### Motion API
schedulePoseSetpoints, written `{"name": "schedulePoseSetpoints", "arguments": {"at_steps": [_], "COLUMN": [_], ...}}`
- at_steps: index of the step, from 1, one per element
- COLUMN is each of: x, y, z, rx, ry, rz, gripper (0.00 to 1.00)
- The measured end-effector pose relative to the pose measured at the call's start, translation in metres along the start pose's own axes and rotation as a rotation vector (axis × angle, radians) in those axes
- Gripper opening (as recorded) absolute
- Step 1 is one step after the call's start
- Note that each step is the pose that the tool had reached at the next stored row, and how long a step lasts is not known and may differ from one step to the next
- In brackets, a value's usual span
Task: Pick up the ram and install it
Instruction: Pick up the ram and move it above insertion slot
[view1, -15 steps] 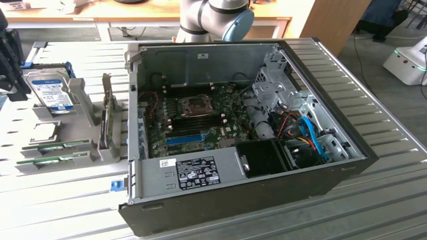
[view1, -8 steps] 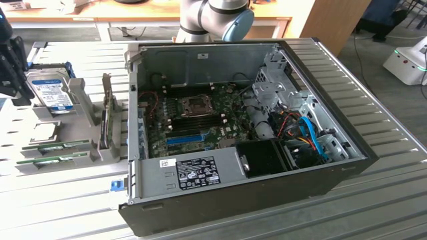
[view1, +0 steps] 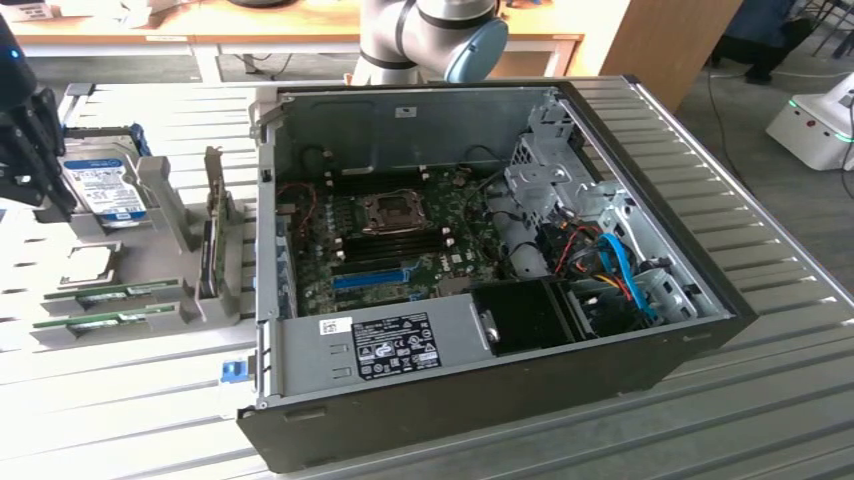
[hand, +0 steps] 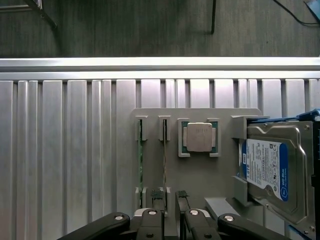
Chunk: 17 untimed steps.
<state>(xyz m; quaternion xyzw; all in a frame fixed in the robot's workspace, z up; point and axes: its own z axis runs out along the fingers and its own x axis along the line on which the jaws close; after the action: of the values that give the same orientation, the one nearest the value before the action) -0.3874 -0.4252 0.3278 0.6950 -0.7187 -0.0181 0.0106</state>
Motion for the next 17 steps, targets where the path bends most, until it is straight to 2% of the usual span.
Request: {"name": "schedulePoseSetpoints", "arguments": {"at_steps": [11, 14, 17], "x": [0.0, 0.0, 0.0], "y": [-0.0008, -0.0018, -0.0021], "z": [0.02, 0.0449, 0.0501], "rx": [-0.0001, 0.0, 0.0], "ry": [0.0, -0.0001, 0.0], "rz": [0.0, 0.0, 0.0], "gripper": [0.24, 0.24, 0.24]}}
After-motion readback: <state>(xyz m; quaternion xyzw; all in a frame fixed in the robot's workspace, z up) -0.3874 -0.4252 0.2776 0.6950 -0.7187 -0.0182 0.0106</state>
